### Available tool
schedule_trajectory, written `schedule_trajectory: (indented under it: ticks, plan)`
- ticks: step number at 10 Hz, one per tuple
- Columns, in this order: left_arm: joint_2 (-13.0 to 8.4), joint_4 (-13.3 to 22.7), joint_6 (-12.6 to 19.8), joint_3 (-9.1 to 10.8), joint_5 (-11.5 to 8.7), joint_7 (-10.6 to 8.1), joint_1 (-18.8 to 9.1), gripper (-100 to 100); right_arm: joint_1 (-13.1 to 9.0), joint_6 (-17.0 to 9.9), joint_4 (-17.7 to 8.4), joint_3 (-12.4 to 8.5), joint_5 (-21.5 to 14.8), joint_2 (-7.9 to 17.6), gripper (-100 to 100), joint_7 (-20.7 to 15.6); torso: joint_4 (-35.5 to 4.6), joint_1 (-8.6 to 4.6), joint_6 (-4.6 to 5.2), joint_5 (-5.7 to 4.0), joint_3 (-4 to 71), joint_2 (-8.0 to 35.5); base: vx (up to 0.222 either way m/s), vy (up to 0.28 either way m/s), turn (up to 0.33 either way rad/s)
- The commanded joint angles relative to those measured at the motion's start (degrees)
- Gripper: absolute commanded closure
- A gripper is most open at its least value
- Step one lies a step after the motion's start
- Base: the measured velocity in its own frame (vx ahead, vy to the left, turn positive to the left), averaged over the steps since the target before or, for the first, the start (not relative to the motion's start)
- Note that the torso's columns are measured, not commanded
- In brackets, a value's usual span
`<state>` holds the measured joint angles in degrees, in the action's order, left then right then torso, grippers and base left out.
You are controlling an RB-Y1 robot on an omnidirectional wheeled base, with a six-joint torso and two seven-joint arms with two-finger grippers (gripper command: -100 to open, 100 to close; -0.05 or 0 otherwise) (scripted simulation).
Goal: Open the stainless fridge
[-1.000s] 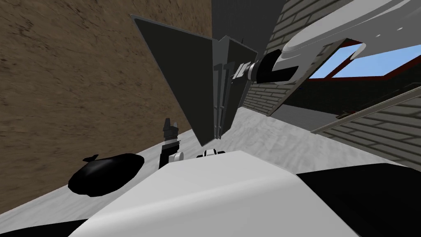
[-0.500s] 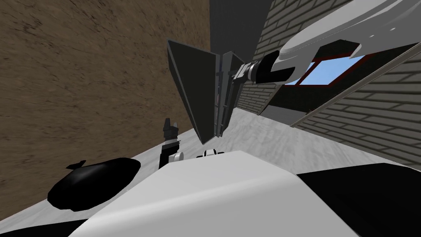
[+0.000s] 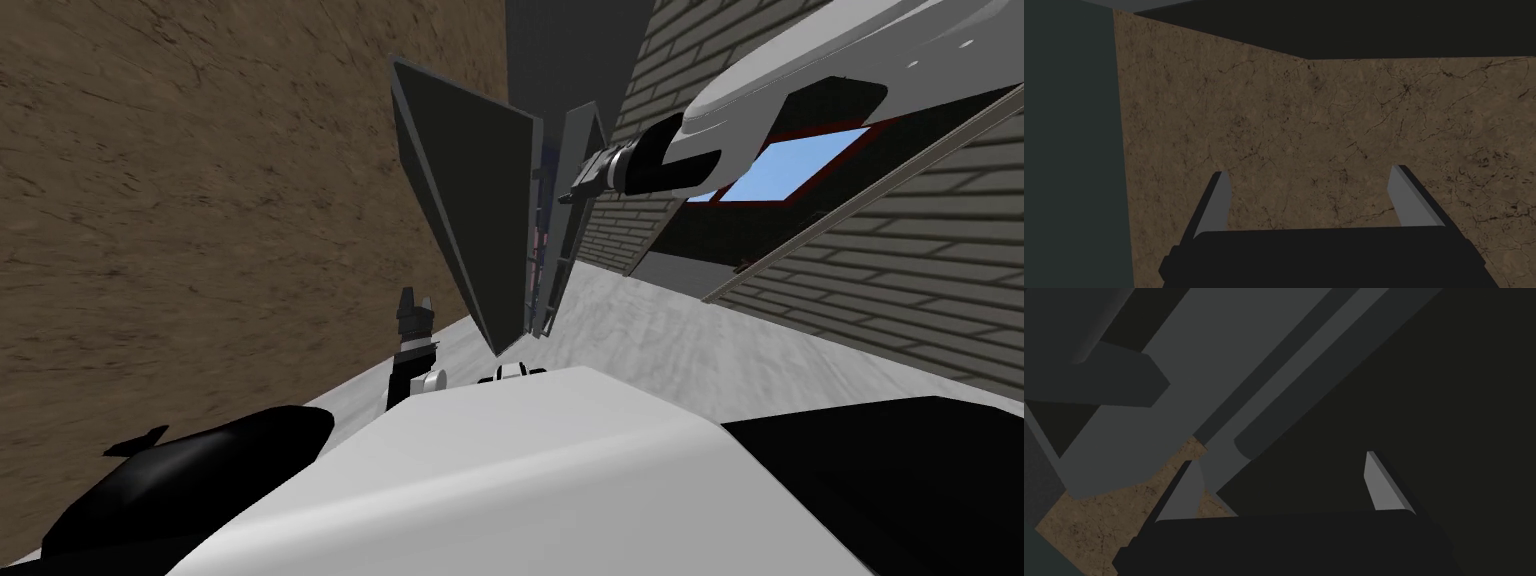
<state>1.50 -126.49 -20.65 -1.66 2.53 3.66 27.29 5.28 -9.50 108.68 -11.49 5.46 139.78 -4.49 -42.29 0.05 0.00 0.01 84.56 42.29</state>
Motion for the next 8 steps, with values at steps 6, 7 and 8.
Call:
schedule_trajectory:
  ticks: [6, 7, 8]
  plan:
    - [0.00, 0.00, 0.00, 0.00, 0.00, 0.00, 0.00, 0, 0.54, 1.18, -6.99, 2.72, 7.53, 5.50, -100, 3.81, 0.00, -0.01, 0.01, 0.00, 0.01, -0.02, 0.123, 0.158, -0.105]
    - [0.00, 0.00, 0.00, 0.00, 0.00, 0.00, -0.01, 0, 0.58, 1.35, -8.07, 3.18, 8.71, 6.33, -100, 4.40, 0.02, -0.07, 0.00, -0.01, 0.02, -0.02, 0.162, 0.147, -0.089]
    - [0.00, 0.00, 0.00, 0.00, 0.00, 0.00, 0.00, 0, 0.62, 1.49, -8.92, 3.53, 9.62, 6.96, -100, 4.86, 0.04, -0.11, 0.00, -0.03, 0.08, -0.13, 0.152, 0.152, -0.094]
